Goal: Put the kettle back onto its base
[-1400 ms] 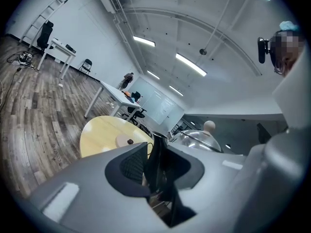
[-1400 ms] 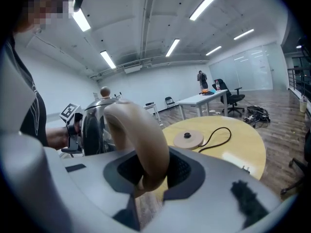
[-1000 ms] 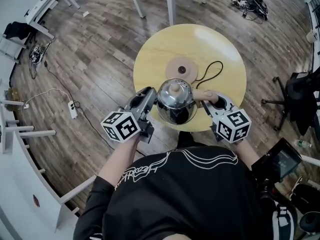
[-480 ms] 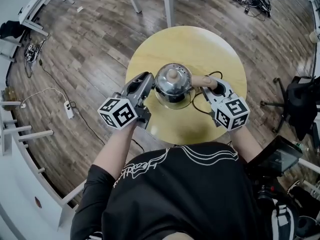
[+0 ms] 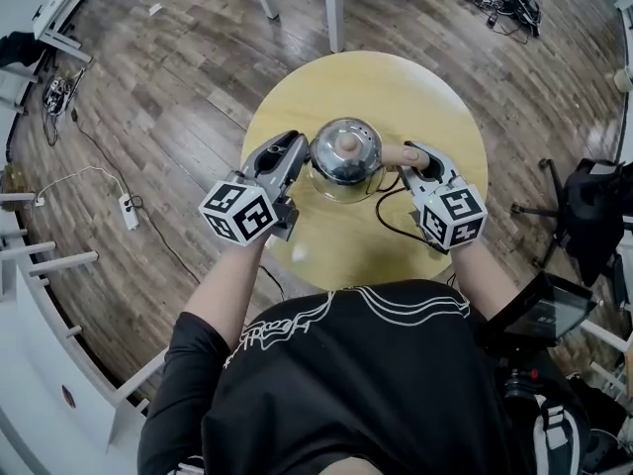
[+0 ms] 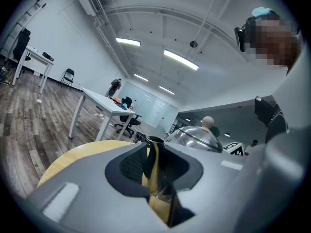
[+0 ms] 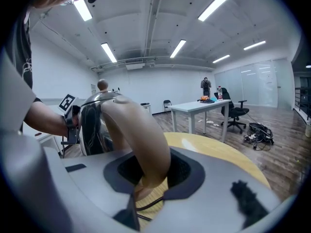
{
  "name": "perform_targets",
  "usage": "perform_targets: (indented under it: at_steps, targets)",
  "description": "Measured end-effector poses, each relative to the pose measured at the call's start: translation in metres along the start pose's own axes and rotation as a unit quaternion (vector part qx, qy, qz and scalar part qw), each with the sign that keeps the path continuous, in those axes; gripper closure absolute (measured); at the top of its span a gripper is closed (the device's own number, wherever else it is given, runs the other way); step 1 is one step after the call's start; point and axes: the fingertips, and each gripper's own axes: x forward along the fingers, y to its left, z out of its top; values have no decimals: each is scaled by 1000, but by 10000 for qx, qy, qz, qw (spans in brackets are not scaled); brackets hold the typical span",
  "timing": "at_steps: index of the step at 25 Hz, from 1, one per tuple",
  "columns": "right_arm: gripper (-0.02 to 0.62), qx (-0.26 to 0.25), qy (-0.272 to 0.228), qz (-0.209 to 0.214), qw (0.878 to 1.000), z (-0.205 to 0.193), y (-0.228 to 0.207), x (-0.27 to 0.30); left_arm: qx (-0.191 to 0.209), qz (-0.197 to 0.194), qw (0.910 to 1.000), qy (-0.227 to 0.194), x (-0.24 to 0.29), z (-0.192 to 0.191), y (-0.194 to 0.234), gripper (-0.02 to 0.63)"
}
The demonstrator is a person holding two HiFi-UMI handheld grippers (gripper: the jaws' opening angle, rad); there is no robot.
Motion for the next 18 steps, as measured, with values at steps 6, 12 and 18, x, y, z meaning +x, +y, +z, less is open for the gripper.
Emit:
perform_targets:
  at_steps: [6,12,18]
  targets:
    - [499,-42,-27,-67,10000,-10,-2,3,213,22,9998,-59,1,-6,0,551]
    - [497,-60,-18,-24,10000,-10,1,3,133,85,9998,-86,-4,-8,-1,551]
    - [497,-63,42,-66,9999,-16,1,3,75,147,9999,-38,-7,-14,-1,551]
